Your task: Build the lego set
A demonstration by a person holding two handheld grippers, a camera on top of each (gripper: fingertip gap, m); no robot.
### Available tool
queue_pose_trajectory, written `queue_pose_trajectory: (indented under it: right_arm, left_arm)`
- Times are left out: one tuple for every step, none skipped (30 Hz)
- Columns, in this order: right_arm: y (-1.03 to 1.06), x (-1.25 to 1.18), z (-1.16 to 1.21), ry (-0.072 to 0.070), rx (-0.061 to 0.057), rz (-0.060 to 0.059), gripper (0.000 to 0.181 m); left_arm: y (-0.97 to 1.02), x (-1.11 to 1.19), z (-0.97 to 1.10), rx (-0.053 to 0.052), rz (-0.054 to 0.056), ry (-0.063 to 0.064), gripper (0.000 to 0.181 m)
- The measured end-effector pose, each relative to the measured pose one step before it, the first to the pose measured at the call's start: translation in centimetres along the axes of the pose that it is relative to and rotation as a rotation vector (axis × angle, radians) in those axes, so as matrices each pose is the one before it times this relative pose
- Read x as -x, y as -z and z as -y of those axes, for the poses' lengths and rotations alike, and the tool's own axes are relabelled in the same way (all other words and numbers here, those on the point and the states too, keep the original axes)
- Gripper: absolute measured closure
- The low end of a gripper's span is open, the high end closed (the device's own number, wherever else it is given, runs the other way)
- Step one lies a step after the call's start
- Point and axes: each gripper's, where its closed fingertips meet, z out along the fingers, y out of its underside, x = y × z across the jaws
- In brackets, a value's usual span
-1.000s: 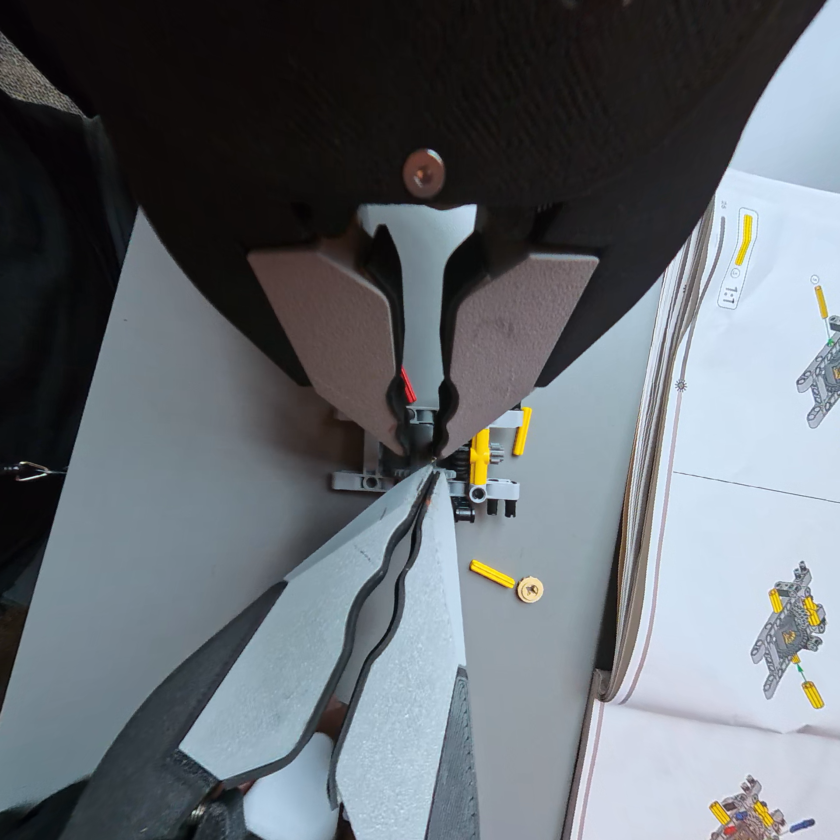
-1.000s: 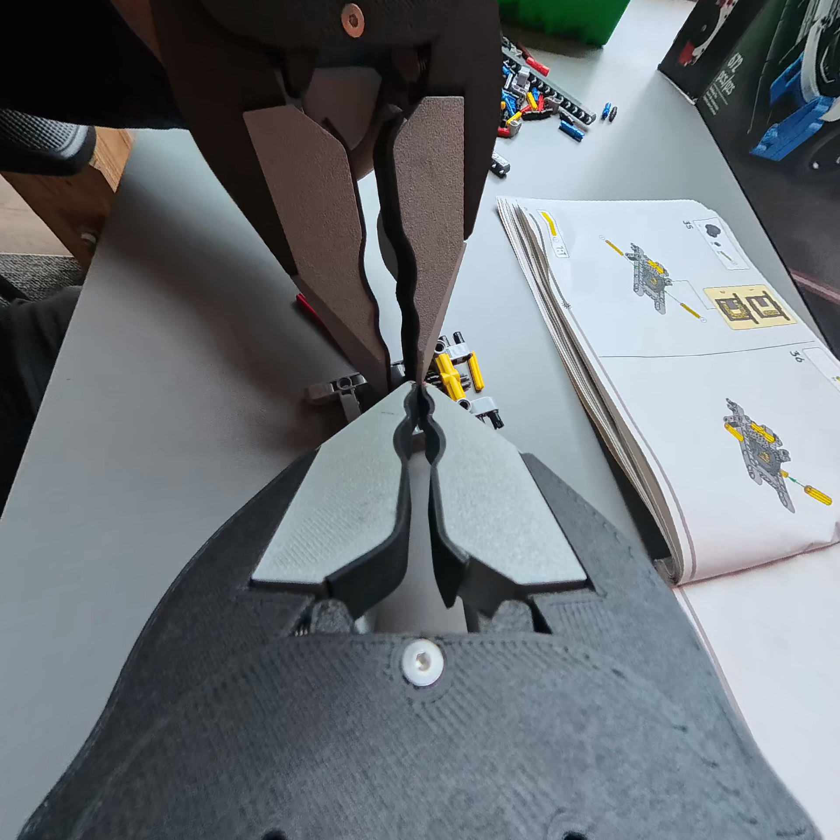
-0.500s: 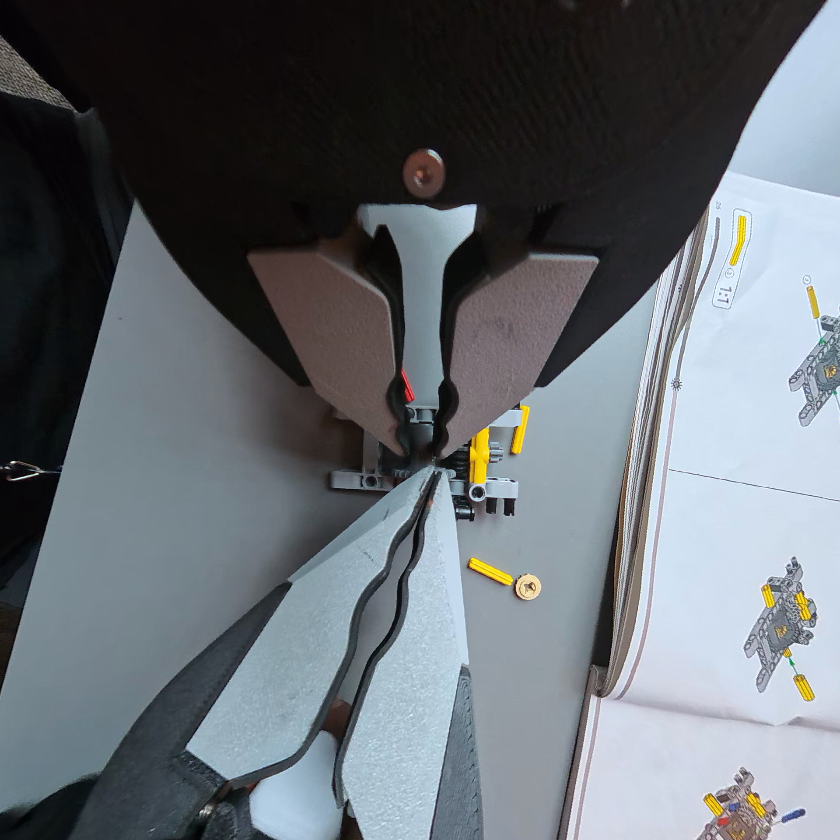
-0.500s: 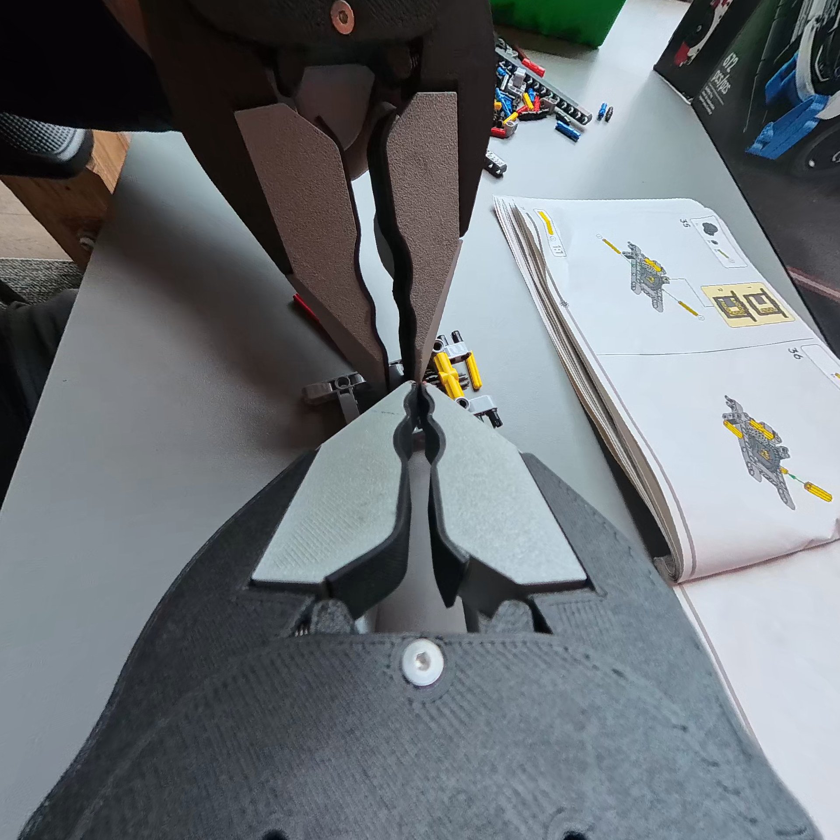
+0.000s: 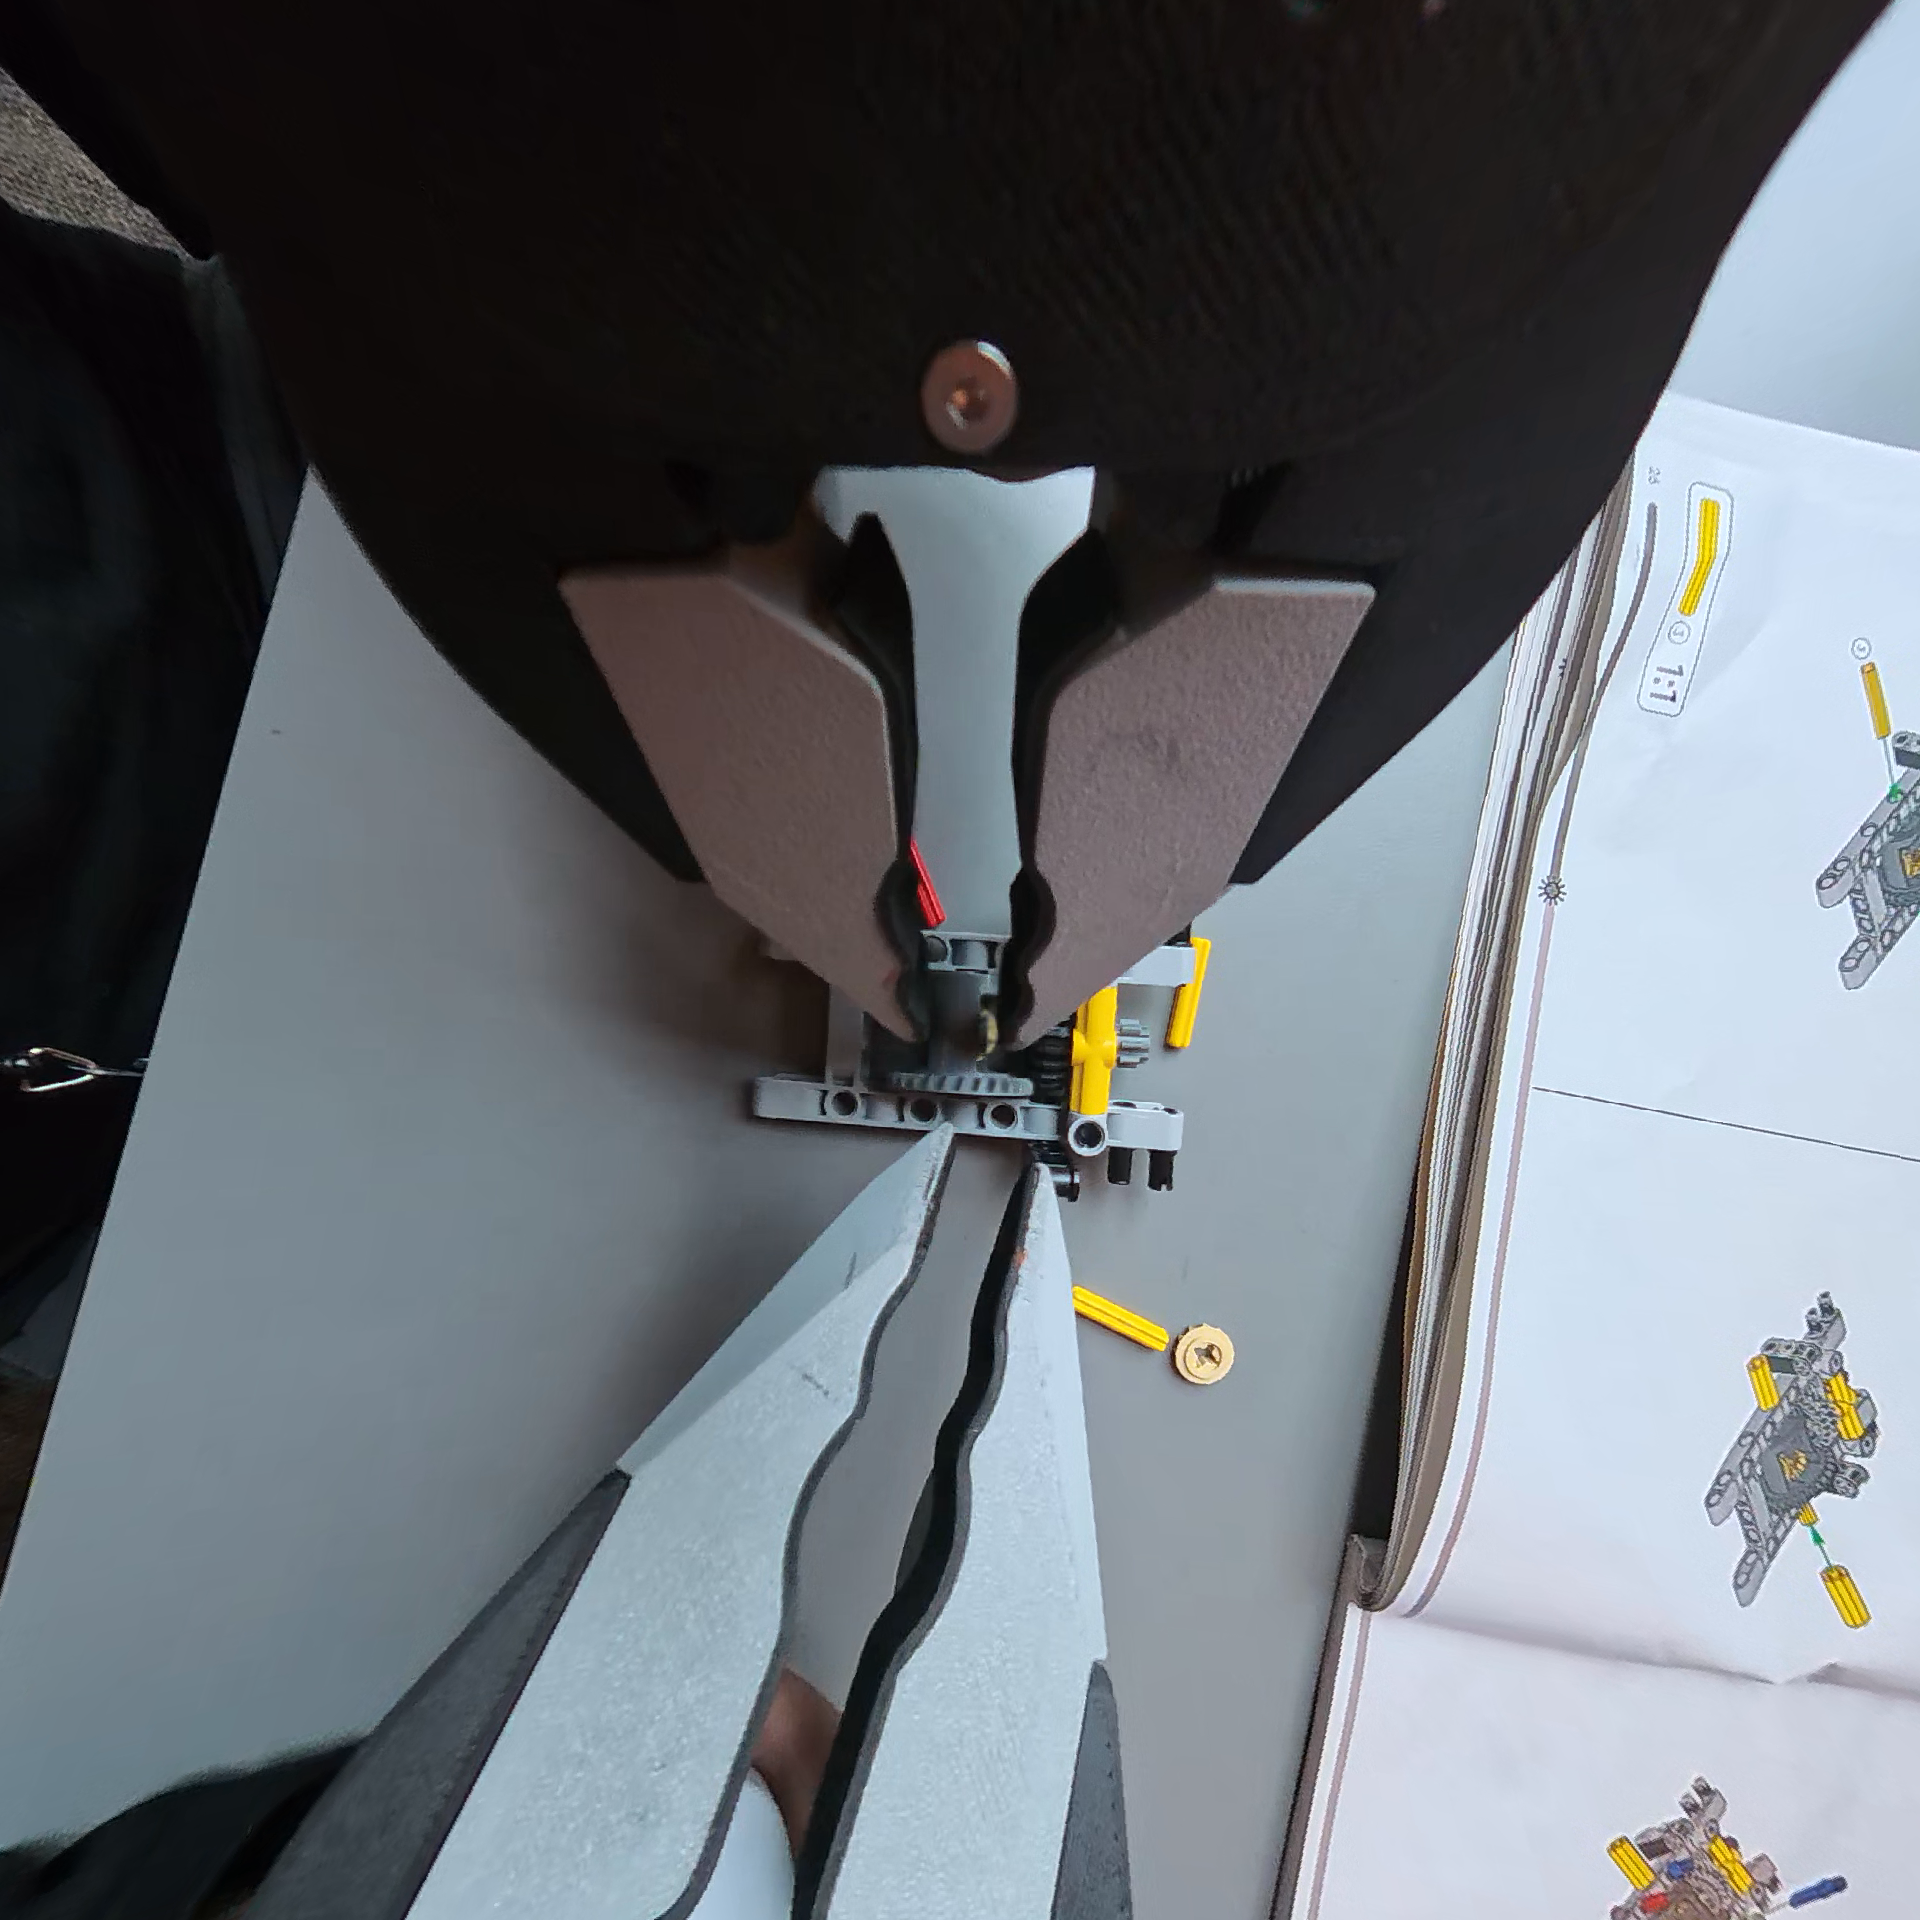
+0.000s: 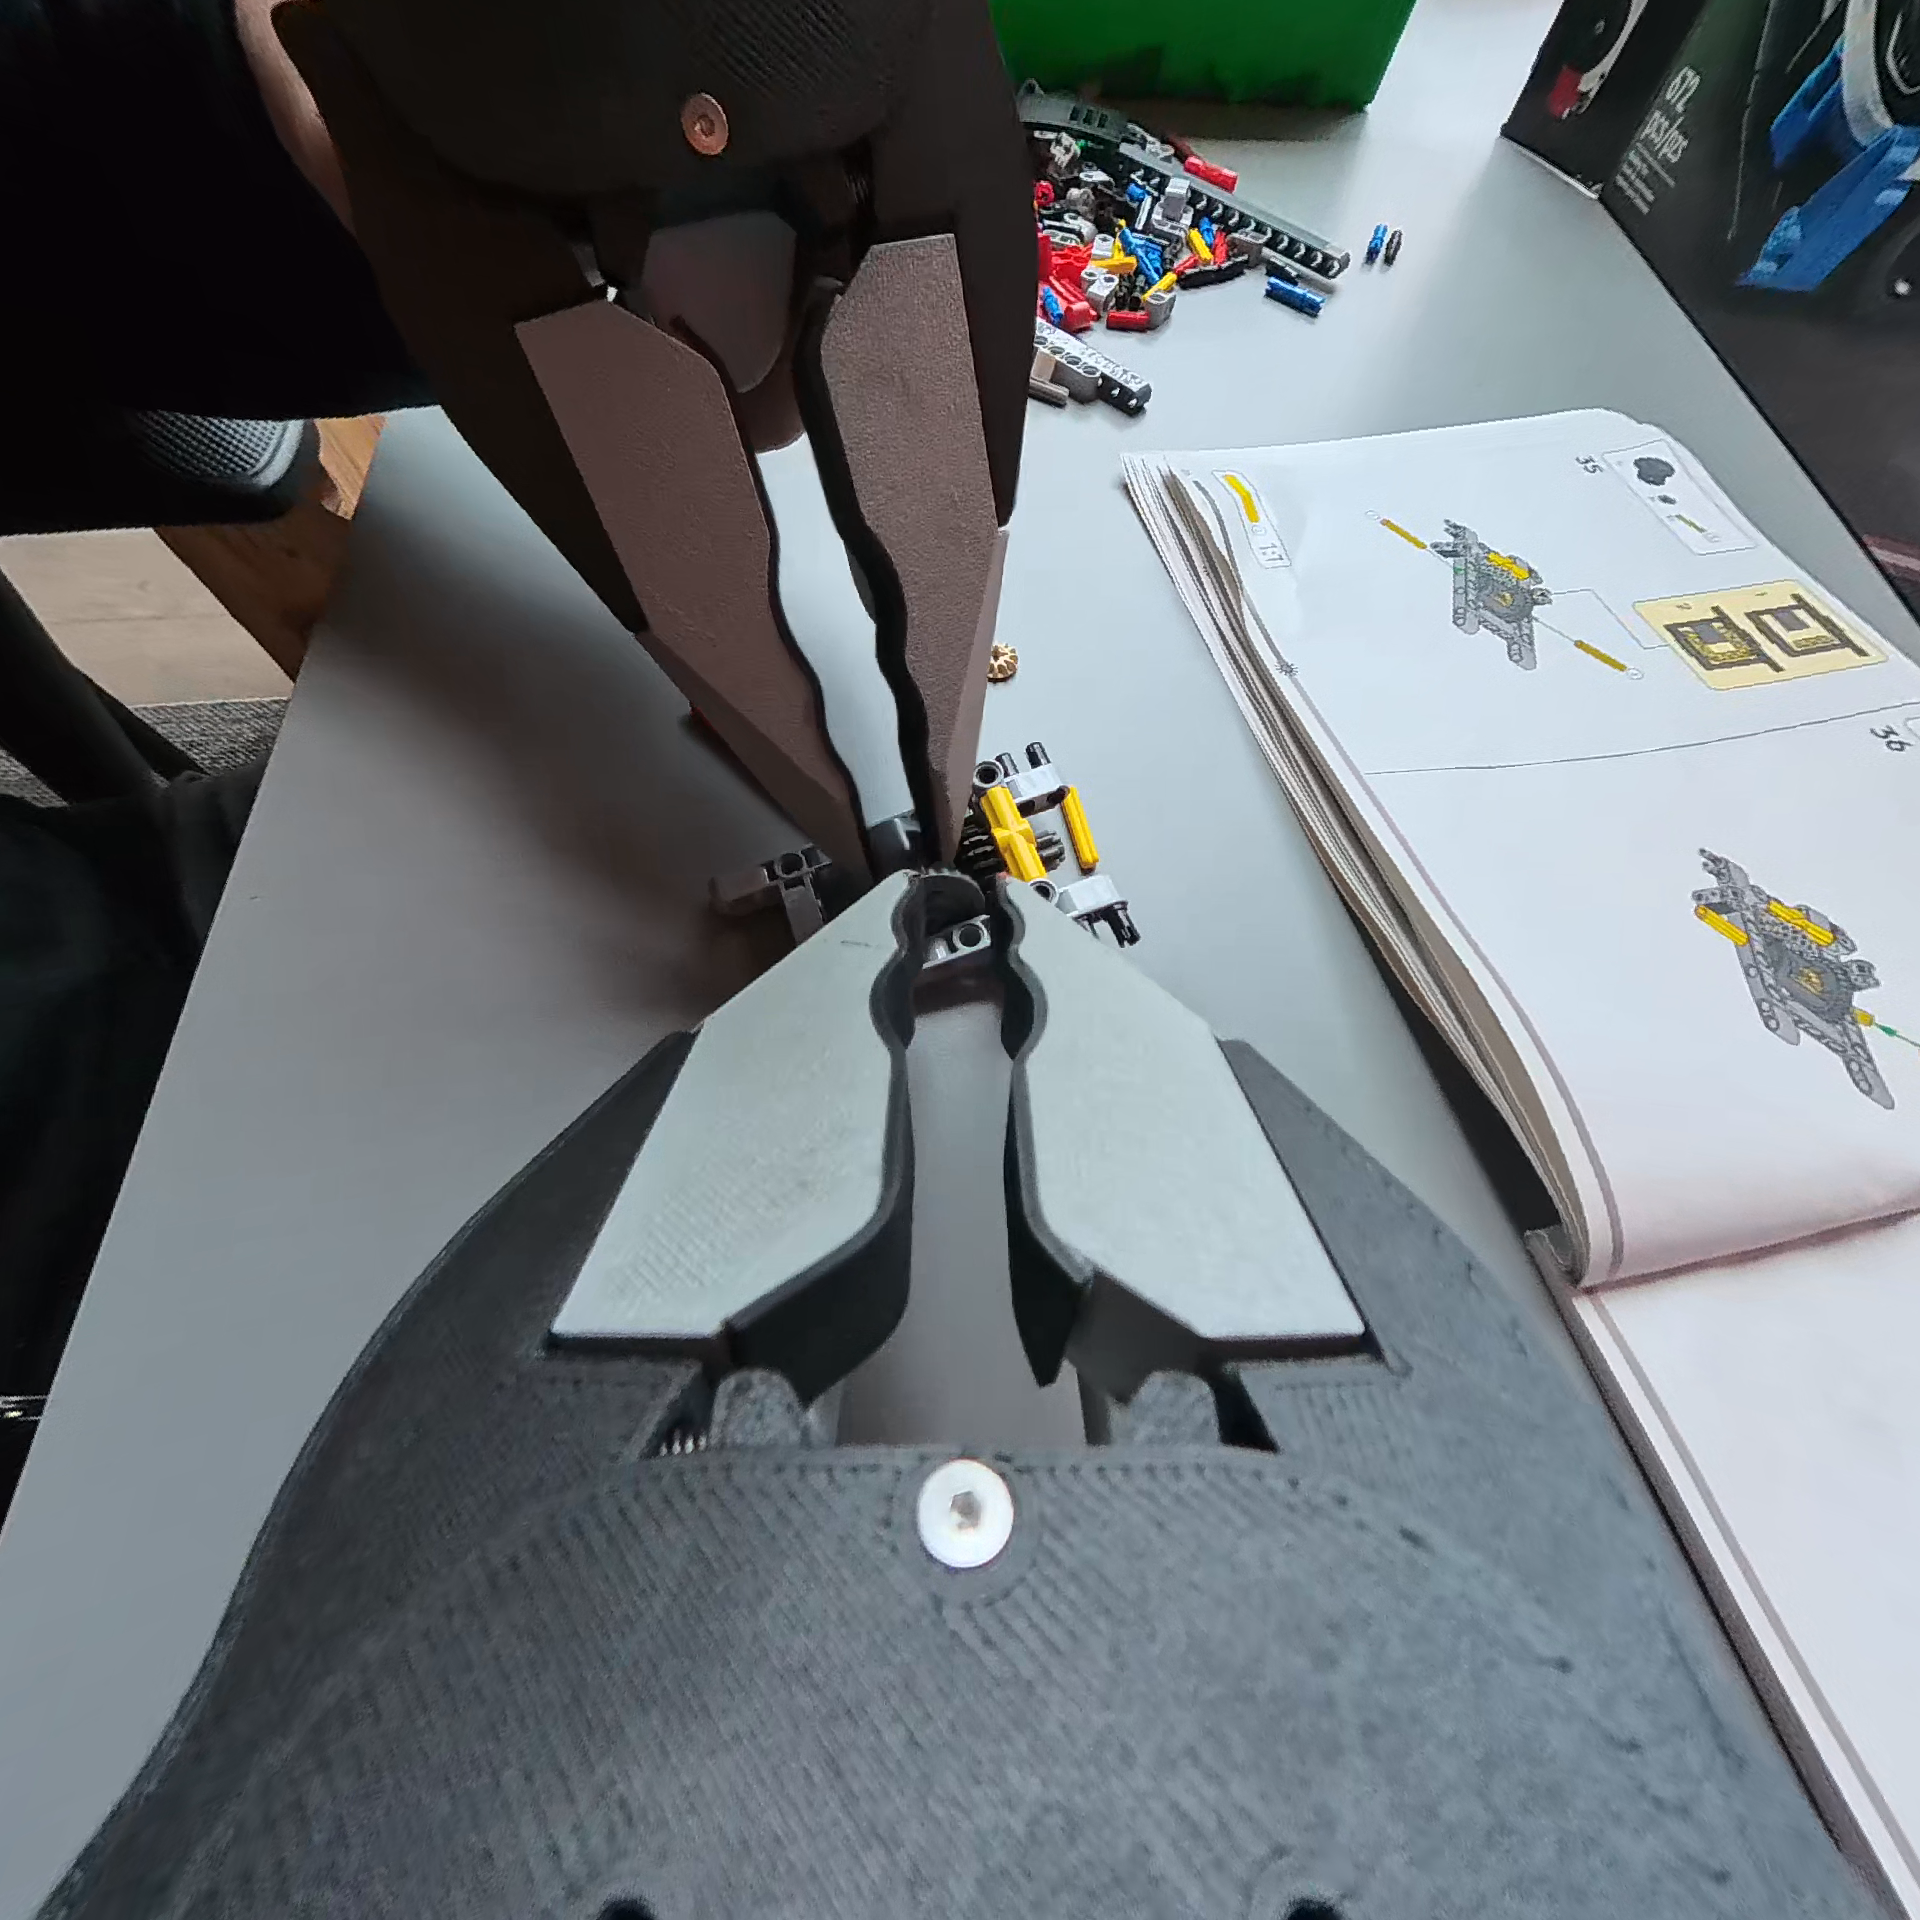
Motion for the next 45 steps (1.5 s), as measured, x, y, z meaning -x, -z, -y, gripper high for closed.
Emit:
queue_pose_trajectory:
  right_arm:
    - [-0.017,0.023,-0.016,0.0020,0.0015,0.0004,0.173]
    - [-0.012,0.010,-0.016,0.0025,0.0014,-0.0008,0.173]
    - [-0.022,0.006,-0.024,0.0018,0.0015,-0.0010,0.173]
    - [-0.007,0.015,-0.025,0.0009,0.0019,-0.0003,0.174]
    - [-0.009,-0.003,-0.028,0.0002,0.0022,-0.0004,0.174]
    - [-0.020,-0.015,-0.032,-0.0001,0.0021,-0.0008,0.174]
    - [-0.004,-0.024,-0.029,-0.0004,0.0019,-0.0018,0.175]
    - [0.005,-0.019,-0.028,-0.0003,0.0014,-0.0016,0.175]
    - [0.012,-0.014,-0.015,-0.0001,0.0009,-0.0016,0.176]
    - [0.003,-0.004,-0.016,0.0005,0.0003,-0.0006,0.177]
    - [0.017,0.018,0.009,0.0013,-0.0006,0.0002,0.177]
    - [0.011,-0.002,-0.007,0.0009,0.0001,-0.0008,0.177]
    - [0.002,0.009,-0.017,0.0006,0.0005,-0.0007,0.177]
    - [0.009,-0.013,-0.008,-0.0001,0.0003,-0.0006,0.177]
    - [0.017,-0.005,-0.015,-0.0011,0.0004,-0.0001,0.177]
    - [0.023,-0.009,-0.035,-0.0016,0.0008,0.0008,0.177]
    - [0.041,-0.024,-0.034,-0.0024,0.0007,0.0002,0.177]
    - [0.058,-0.021,-0.052,-0.0029,0.0003,0.0008,0.176]
    - [0.062,-0.035,-0.066,-0.0029,0.0015,0.0003,0.176]
    - [0.068,-0.060,-0.115,-0.0028,0.0037,-0.0004,0.176]
    - [0.054,-0.056,-0.112,-0.0023,0.0043,-0.0001,0.175]
    - [0.051,-0.079,-0.114,-0.0015,0.0047,-0.0008,0.175]
    - [0.030,-0.072,-0.113,-0.0011,0.0047,-0.0020,0.175]
    - [0.017,-0.045,-0.067,-0.0008,0.0033,-0.0006,0.175]
    - [0.014,-0.010,-0.028,-0.0007,0.0006,0.0007,0.175]
    - [0.004,0.016,0.001,-0.0005,-0.0004,0.0013,0.175]
    - [-0.014,0.009,-0.017,0.0004,0.0014,0.0005,0.175]
    - [-0.023,0.025,-0.018,0.0017,0.0022,0.0004,0.175]
    - [-0.022,0.022,-0.031,0.0022,0.0024,-0.0001,0.175]
    - [-0.032,0.024,-0.028,0.0019,0.0027,0.0000,0.175]
    - [-0.014,0.018,-0.037,0.0011,0.0024,0.0005,0.175]
    - [-0.009,0.028,-0.026,0.0002,0.0021,0.0018,0.175]
    - [0.000,0.030,-0.052,-0.0014,0.0029,0.0025,0.175]
    - [-0.005,0.047,-0.087,-0.0027,0.0044,0.0047,0.175]
    - [-0.011,0.051,-0.096,-0.0030,0.0058,0.0055,0.176]
    - [-0.012,0.023,-0.086,-0.0029,0.0047,0.0040,0.175]
    - [0.003,-0.009,-0.034,-0.0030,0.0020,0.0020,0.175]
    - [0.012,-0.008,0.016,-0.0022,-0.0014,0.0012,0.175]
    - [0.027,-0.021,0.031,-0.0020,-0.0028,0.0006,0.175]
    - [0.032,-0.013,0.037,-0.0022,-0.0037,0.0009,0.175]
    - [0.066,-0.030,0.041,-0.0020,-0.0040,0.0005,0.175]
    - [0.082,-0.078,0.004,-0.0006,-0.0036,-0.0026,0.174]
    - [0.122,-0.150,0.011,0.0019,-0.0045,-0.0069,0.175]
    - [0.183,-0.205,0.015,0.0028,-0.0063,-0.0091,0.175]
    - [0.222,-0.288,-0.024,0.0010,-0.0062,-0.0112,0.175]
  left_arm:
    - [-0.001,-0.002,-0.039,0.0010,-0.0007,0.0025,0.171]
    - [-0.005,0.007,-0.030,0.0005,0.0002,0.0017,0.170]
    - [0.010,0.004,-0.009,-0.0012,0.0003,0.0005,0.170]
    - [0.006,-0.004,0.014,-0.0012,0.0000,0.0004,0.170]
    - [-0.005,0.007,0.010,-0.0009,0.0001,0.0006,0.170]
    - [0.001,-0.005,-0.001,-0.0001,-0.0008,0.0005,0.170]
    - [-0.003,0.009,0.002,0.0003,0.0002,0.0008,0.170]
    - [0.020,0.004,0.008,-0.0003,0.0004,0.0002,0.170]
    - [0.029,0.020,0.015,-0.0010,0.0017,0.0000,0.170]
    - [0.035,0.007,0.026,-0.0013,0.0009,0.0003,0.170]
    - [0.027,-0.021,0.015,-0.0004,-0.0013,0.0003,0.170]
    - [0.014,-0.029,-0.001,0.0002,-0.0005,0.0002,0.170]
    - [0.012,-0.044,0.002,0.0001,-0.0013,-0.0007,0.170]
    - [0.012,-0.021,0.025,-0.0009,0.0009,-0.0011,0.170]
    - [0.012,-0.010,0.023,-0.0010,0.0010,-0.0011,0.170]
    - [0.005,-0.016,0.013,-0.0002,0.0000,-0.0003,0.170]
    - [-0.010,0.002,0.017,-0.0006,0.0001,0.0002,0.170]
    - [-0.025,-0.033,0.003,-0.0002,-0.0013,-0.0004,0.171]
    - [-0.039,-0.016,-0.018,0.0009,-0.0009,-0.0005,0.171]
    - [-0.022,0.007,-0.026,0.0014,0.0014,-0.0009,0.171]
    - [-0.019,0.007,-0.010,0.0007,0.0012,-0.0013,0.171]
    - [0.011,0.011,0.004,-0.0005,0.0008,-0.0003,0.171]
    - [0.019,0.026,0.009,-0.0007,0.0008,0.0005,0.171]
    - [0.028,0.053,0.017,-0.0017,0.0019,0.0013,0.171]
    - [0.026,0.031,0.026,-0.0027,0.0013,0.0016,0.171]
    - [0.003,-0.001,0.019,-0.0018,-0.0010,0.0007,0.172]
    - [-0.034,-0.033,-0.002,-0.0003,-0.0013,-0.0006,0.173]
    - [-0.047,-0.046,-0.023,0.0015,-0.0008,-0.0032,0.174]
    - [-0.046,0.002,-0.003,0.0006,0.0030,-0.0036,0.175]
    - [-0.015,0.003,0.024,0.0001,0.0022,-0.0025,0.175]
    - [-0.008,0.000,0.008,0.0007,0.0001,-0.0005,0.175]
    - [0.003,-0.014,-0.007,0.0004,-0.0013,0.0008,0.175]
    - [0.010,-0.001,0.002,-0.0001,-0.0013,0.0017,0.175]
    - [0.004,0.007,-0.004,-0.0007,-0.0006,0.0017,0.175]
    - [0.009,-0.027,-0.011,-0.0006,-0.0028,0.0005,0.175]
    - [-0.008,-0.008,-0.029,0.0011,-0.0010,0.0006,0.174]
    - [0.009,0.032,-0.018,0.0011,0.0016,0.0000,0.174]
    - [0.033,0.019,0.008,-0.0004,0.0014,-0.0004,0.174]
    - [0.027,0.018,0.019,-0.0015,0.0003,0.0004,0.174]
    - [0.045,0.004,0.031,-0.0021,-0.0004,0.0009,0.173]
    - [0.036,-0.011,0.025,-0.0013,-0.0010,0.0006,0.173]
    - [0.048,-0.008,0.008,-0.0011,0.0000,0.0001,0.173]
    - [0.071,-0.014,0.009,-0.0007,0.0000,-0.0006,0.173]
    - [0.097,-0.017,0.007,-0.0002,0.0004,-0.0009,0.172]
    - [0.154,-0.015,0.037,-0.0011,0.0022,-0.0009,0.171]
